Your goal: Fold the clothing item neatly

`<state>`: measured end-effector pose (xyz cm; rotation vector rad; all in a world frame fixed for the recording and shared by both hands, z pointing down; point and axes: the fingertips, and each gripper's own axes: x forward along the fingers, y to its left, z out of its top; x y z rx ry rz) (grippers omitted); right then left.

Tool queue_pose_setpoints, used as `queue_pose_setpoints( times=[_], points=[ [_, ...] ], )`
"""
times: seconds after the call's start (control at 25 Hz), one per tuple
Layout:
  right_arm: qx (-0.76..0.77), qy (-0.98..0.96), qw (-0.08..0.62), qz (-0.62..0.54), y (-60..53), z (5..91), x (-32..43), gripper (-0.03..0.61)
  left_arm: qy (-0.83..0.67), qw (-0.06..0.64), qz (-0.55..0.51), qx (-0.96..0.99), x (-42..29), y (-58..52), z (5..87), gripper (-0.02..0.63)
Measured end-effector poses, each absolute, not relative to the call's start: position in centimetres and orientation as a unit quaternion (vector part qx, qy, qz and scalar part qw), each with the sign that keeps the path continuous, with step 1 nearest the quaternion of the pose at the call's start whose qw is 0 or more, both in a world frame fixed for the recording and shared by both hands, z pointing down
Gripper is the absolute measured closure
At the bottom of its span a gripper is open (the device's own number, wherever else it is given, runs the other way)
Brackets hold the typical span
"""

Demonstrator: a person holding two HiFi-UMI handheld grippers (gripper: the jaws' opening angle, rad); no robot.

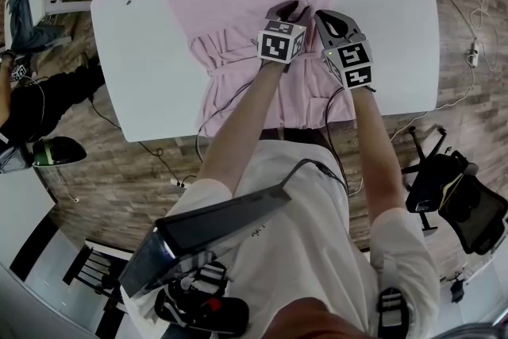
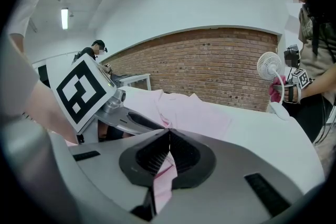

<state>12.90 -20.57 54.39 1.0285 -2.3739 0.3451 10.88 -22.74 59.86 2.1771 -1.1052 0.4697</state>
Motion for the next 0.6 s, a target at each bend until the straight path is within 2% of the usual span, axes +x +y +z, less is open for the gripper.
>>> queue_pose_setpoints(
  times=[0.24, 0.6],
  points=[
    [0.382, -0.878, 0.258, 0.13, -21.2, 53.8, 12.8, 0.574, -0.401, 0.317, 0.177, 0.841, 11.9, -22.4, 59.5, 0.442],
    [0.373, -0.883, 0.258, 0.125, -23.2, 53.9, 11.0, 0.574, -0.41, 0.312, 0.164, 0.841, 10.2, -21.3, 58.3, 0.442]
  ],
)
